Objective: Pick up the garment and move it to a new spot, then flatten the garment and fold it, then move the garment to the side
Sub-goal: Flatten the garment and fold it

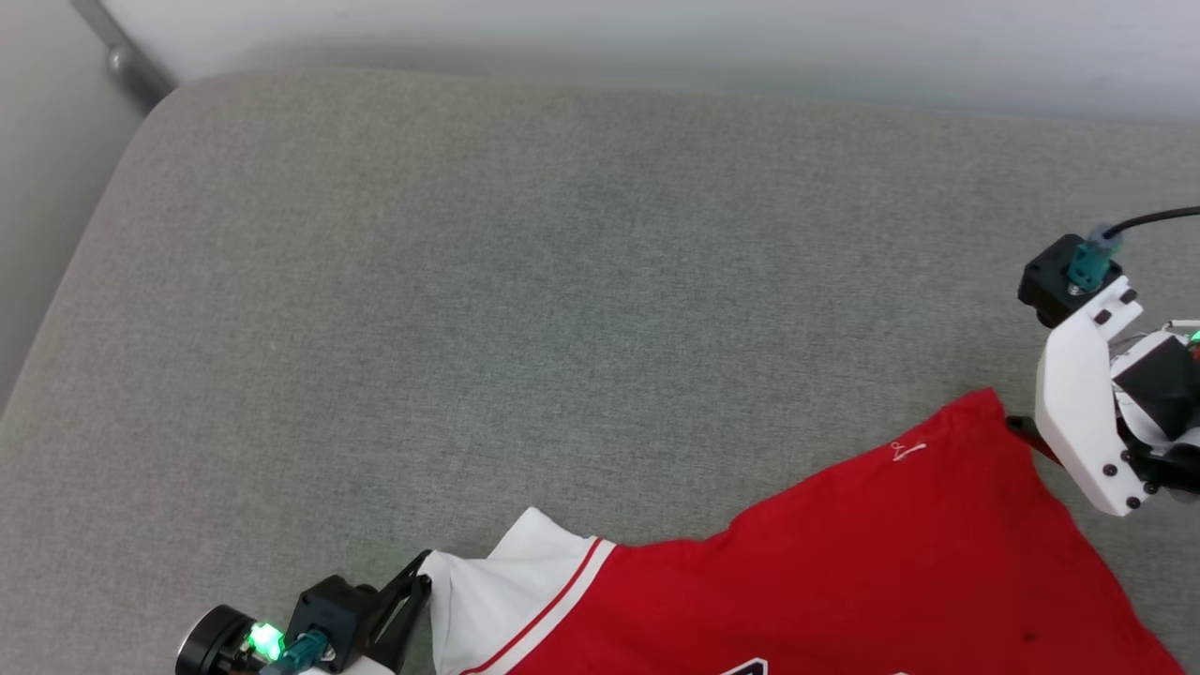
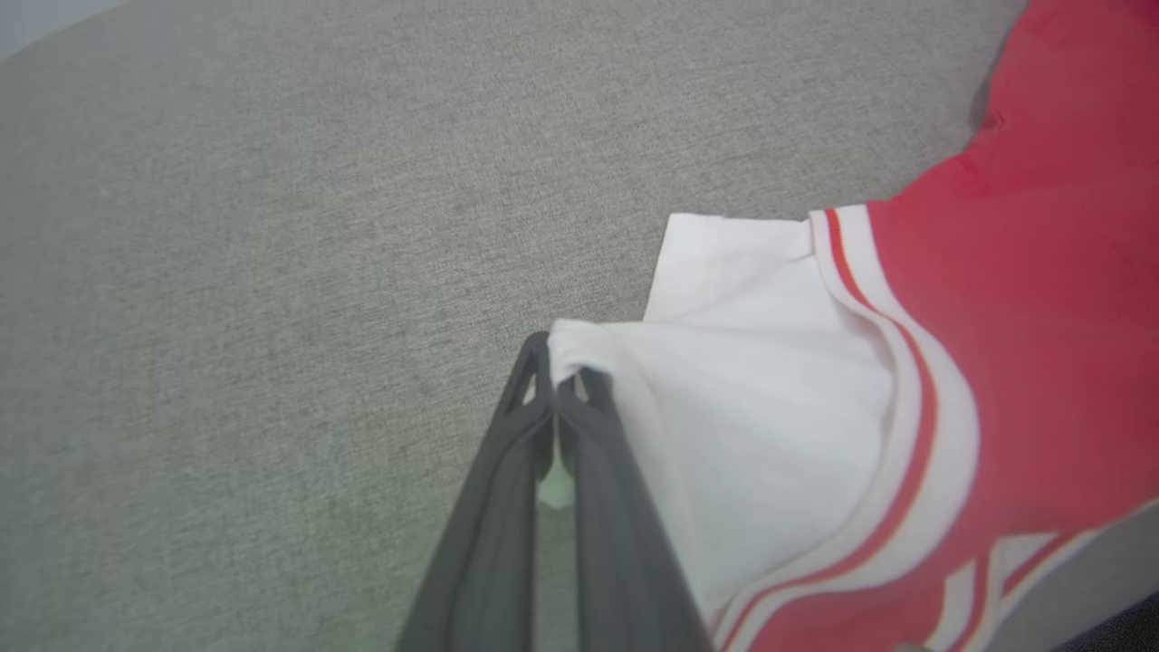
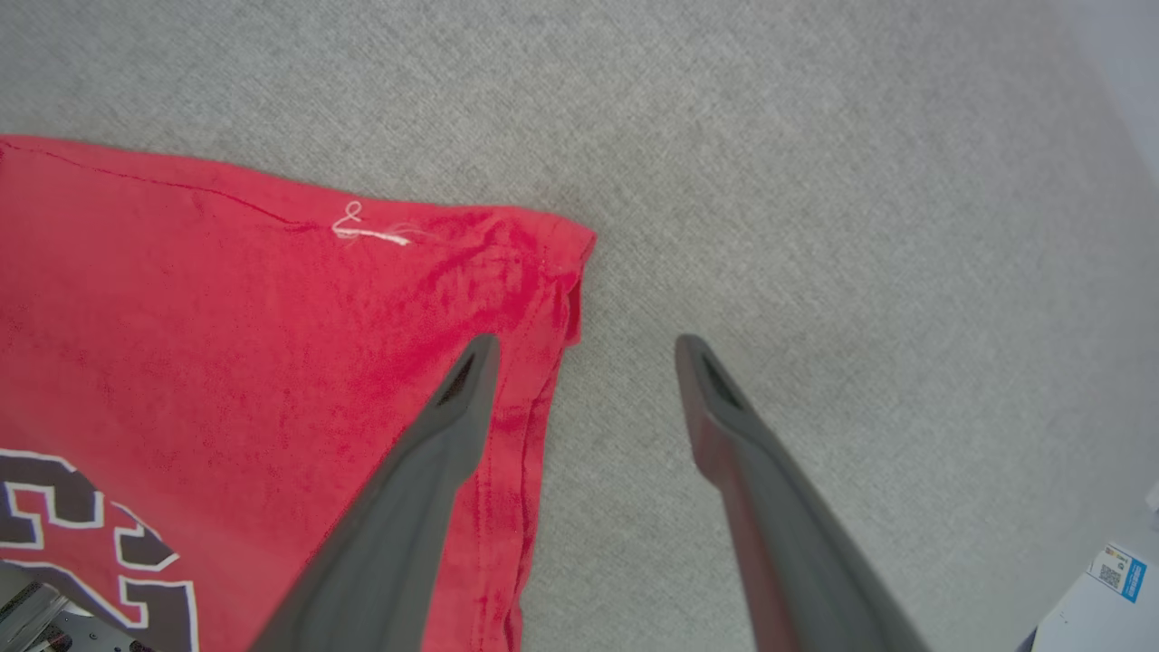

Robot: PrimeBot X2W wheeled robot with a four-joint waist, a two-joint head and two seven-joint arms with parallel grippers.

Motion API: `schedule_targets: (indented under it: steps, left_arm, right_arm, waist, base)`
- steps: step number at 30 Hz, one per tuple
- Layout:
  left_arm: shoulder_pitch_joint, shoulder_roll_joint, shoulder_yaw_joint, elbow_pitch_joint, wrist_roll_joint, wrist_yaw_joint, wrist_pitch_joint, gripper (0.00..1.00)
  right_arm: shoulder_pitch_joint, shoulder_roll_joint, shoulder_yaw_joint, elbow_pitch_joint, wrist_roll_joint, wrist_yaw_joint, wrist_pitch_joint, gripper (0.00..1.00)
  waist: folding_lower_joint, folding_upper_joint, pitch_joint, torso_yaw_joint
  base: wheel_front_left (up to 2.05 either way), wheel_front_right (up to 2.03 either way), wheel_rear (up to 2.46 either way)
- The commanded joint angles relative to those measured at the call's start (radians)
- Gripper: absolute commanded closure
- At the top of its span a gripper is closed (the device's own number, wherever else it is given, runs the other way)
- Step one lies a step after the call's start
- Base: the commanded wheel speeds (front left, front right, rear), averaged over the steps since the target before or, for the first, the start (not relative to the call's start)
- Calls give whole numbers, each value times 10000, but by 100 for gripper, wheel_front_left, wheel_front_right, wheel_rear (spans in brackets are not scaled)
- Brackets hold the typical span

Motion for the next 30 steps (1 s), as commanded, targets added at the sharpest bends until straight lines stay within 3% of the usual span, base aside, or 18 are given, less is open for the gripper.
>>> schedule_targets:
  steps: [1, 7, 16, 17, 30]
  left_arm:
    - [-200, -48, -7, 54, 100, -51, -34, 100]
    - [-571, -307, -37, 191, 214, -183, -64, 100]
    - [-760, -574, -46, 492, 212, -267, -160, 100]
    - [-746, -576, -50, 527, 190, -265, -147, 100]
    - [-233, -291, 80, 694, 27, -22, -316, 100]
  right_arm:
    - [-344, 170, 262, 415, -2, -7, 55, 0]
    - [-1051, 441, 1238, 1901, 120, -7, -252, 0]
    - [-671, 655, 2796, 3067, 635, -6, -922, 0]
    - [-689, 663, 2906, 3090, 677, -6, -1071, 99]
    - [-1223, 35, 3471, 2452, 1304, -7, -3949, 100]
  waist:
    - [0, 0, 234, 215]
    - [0, 0, 722, 509]
    - [0, 0, 929, 583]
    - [0, 0, 887, 562]
    - [0, 0, -1400, -239]
  base:
    - [0, 0, 0]
    - [0, 0, 0]
    - [0, 0, 0]
    - [0, 0, 0]
    - [0, 0, 0]
